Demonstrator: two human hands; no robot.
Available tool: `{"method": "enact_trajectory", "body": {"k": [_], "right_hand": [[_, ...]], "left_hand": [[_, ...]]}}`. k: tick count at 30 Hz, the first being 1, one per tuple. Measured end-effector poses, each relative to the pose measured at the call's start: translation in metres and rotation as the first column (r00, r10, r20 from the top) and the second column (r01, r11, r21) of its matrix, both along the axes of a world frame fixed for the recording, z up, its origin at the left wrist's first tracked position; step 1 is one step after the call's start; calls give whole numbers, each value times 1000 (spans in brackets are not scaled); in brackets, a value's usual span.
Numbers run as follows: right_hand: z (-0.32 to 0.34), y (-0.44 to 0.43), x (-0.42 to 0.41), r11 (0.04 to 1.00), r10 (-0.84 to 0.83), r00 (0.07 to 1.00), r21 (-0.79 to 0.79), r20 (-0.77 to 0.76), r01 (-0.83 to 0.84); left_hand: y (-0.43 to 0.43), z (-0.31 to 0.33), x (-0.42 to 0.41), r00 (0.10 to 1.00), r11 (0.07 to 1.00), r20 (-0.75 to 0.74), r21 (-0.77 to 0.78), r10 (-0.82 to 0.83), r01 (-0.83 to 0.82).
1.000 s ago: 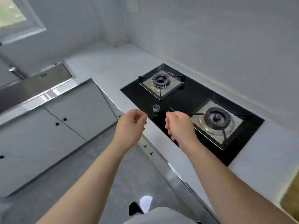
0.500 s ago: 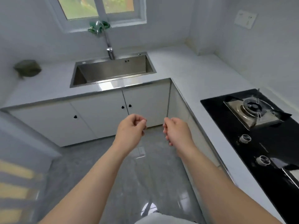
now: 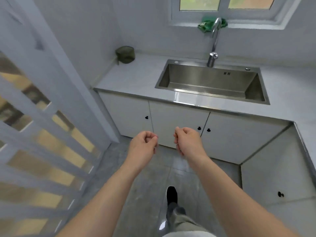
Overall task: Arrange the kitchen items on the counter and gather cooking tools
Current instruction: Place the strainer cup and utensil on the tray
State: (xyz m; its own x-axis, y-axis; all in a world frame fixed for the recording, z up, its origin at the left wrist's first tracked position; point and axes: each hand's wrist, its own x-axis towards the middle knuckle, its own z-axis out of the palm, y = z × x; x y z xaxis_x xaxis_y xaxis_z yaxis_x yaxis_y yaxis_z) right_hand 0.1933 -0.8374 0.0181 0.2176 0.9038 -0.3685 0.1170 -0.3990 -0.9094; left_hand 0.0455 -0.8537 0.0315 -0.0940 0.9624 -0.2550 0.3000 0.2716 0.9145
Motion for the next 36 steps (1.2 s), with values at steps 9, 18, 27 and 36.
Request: {"method": "enact_trajectory", "body": {"k": [9, 18, 27, 36], "right_hand": [[19, 230, -53, 994, 113, 992, -4, -58, -113], [5, 397, -99, 996, 44, 999, -71, -17, -45], [-16, 531, -130, 982, -168, 972, -57, 165, 179], [-54, 637, -104, 960, -179, 902, -131, 394, 248]], "left_hand": [[221, 27, -39, 990, 997, -124, 5, 71, -71], [377, 11, -116, 985, 988, -100, -53, 138, -144], [555, 8, -184, 989, 996, -124, -63, -78, 70], [659, -10, -181, 971, 976, -140, -128, -193, 175]]}}
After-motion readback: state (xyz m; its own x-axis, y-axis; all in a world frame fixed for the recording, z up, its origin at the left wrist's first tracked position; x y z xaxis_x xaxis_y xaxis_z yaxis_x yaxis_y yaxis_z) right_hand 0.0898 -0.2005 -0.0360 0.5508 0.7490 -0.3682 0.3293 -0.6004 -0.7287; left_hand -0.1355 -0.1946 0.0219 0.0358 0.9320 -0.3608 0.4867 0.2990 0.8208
